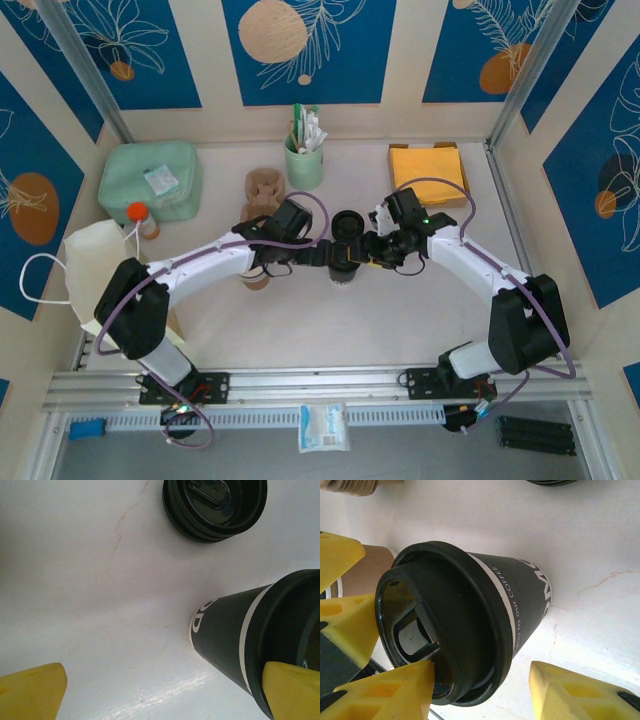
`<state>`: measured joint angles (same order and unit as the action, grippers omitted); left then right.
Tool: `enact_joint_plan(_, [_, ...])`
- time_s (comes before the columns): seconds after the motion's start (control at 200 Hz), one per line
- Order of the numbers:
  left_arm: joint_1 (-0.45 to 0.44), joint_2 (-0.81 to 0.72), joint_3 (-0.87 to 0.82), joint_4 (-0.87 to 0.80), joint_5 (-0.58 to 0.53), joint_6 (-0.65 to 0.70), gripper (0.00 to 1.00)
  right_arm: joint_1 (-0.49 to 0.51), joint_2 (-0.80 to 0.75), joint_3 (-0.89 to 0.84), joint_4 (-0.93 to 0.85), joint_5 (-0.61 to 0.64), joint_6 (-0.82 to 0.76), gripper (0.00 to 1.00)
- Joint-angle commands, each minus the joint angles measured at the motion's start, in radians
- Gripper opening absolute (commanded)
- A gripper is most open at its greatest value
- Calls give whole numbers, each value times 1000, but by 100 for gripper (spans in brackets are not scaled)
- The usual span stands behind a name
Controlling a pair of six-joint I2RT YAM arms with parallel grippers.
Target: Pack the takeout coffee
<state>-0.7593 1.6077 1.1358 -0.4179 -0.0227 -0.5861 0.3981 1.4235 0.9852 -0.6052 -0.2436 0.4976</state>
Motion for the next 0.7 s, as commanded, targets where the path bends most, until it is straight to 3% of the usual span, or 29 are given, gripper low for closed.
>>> enact_joint_plan(0.0, [-3,60,-51,-46,-15,14,99,-1,10,-22,-8,-14,7,53])
enact_joint_plan(0.695, [-6,29,76,-129,-10,54,99,-13,-15,100,-59,-95,5,54])
